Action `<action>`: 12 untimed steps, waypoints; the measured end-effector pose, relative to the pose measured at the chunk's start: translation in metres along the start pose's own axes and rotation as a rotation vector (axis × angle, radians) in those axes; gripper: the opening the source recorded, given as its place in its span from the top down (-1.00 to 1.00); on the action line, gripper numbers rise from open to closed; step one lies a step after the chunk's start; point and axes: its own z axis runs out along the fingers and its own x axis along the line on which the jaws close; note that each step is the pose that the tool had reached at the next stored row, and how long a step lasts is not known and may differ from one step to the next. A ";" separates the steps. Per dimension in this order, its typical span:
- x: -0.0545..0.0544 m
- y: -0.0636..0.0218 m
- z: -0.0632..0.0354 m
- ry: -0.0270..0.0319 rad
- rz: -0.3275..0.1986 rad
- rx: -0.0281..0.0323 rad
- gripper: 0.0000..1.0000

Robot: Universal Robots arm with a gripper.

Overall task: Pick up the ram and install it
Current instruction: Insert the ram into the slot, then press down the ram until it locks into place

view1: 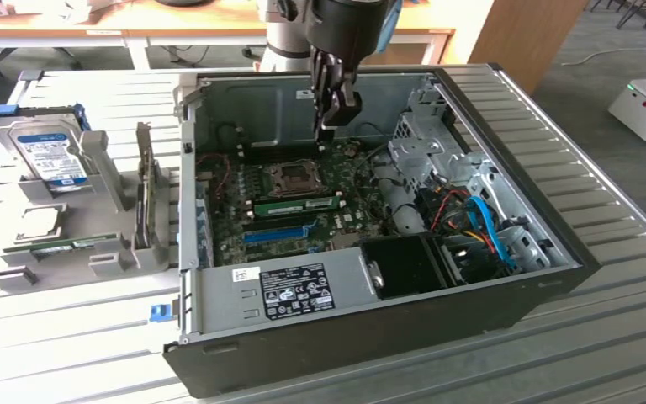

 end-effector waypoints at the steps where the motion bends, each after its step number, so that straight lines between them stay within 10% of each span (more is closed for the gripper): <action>1: 0.000 0.0000 0.0000 0.0000 0.000 0.0000 0.50; 12: 0.000 0.0000 -0.0001 0.0001 0.000 -0.0001 0.50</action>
